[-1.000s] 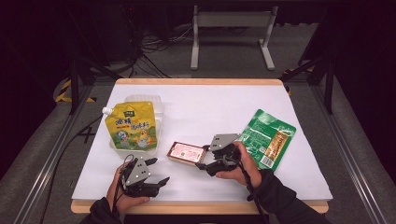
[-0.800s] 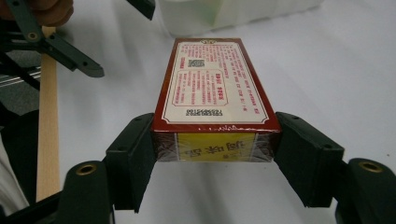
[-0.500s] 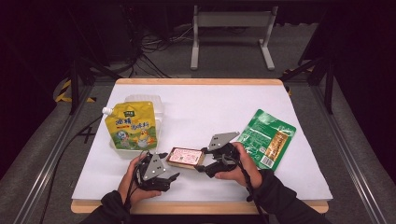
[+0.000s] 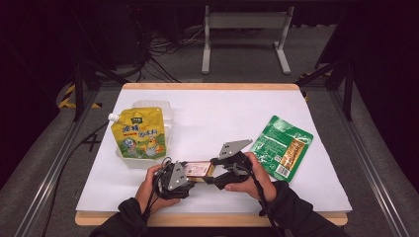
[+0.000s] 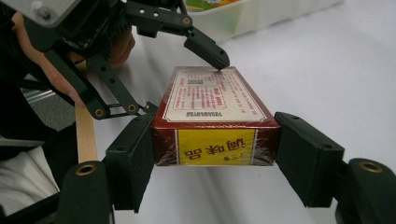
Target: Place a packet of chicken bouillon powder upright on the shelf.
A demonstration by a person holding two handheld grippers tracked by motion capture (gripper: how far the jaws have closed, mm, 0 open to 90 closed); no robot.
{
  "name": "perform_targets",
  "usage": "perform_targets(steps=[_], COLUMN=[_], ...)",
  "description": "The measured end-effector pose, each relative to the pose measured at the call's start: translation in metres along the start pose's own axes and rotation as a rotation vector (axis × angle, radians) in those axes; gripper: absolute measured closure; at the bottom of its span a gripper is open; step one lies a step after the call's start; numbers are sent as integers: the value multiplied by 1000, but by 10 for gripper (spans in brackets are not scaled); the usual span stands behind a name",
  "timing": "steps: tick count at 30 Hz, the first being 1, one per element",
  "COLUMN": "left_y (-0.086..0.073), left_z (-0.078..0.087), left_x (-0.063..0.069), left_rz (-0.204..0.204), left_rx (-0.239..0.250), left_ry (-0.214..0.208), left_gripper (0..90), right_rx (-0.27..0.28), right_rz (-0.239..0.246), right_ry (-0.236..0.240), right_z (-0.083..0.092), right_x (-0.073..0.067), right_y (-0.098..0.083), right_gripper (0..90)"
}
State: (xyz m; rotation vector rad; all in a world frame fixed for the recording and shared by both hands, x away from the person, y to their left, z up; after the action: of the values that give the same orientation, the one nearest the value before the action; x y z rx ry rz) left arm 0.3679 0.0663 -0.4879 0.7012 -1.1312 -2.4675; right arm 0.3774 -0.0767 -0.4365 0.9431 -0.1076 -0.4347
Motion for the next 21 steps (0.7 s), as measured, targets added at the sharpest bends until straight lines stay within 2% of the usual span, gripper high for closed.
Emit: perform_targets(steps=[4,7,10,11,12,13,14,17,18,21], left_y=[3,5,8,8,8,7,7,11,11,15], left_z=[4,10,19,21,22,23,23,22,22,21], left_x=[0,-4,-13,-16,-17,-18,-17,-9,-9,1], left_rz=[-9,5,61,88,111,119,118,105,105,96], left_rx=[18,49,106,119,131,141,142,168,168,194], left_ry=[5,14,27,10,-17,-21,-26,-87,-87,-164], left_gripper=[432,498,615,662,673,673,674,675,674,674], right_rx=[44,85,120,126,127,127,128,135,135,151], right_rz=[-48,-41,-17,-13,4,19,35,67,67,79], right_ry=[15,17,34,40,31,19,7,-14,-14,0], right_z=[3,7,11,13,13,14,14,14,14,16], right_x=[3,4,5,5,6,7,8,12,12,14], right_y=[3,7,11,12,12,12,12,10,10,10], right_gripper=[321,301,277,268,267,269,277,303,303,337])
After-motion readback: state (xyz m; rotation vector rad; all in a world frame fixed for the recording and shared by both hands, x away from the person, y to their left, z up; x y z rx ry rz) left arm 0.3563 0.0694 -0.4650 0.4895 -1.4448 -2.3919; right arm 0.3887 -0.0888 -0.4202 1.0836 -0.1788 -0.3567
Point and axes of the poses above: each handheld gripper's, and its own axes: z roughly backward along the jaws, y roughly out of its top, x roughly to its right, the point moved 7 cm from there along -z, roughly forward along the jaws, and after that the axes turned 4 degrees about x, right-handed, at the moved point
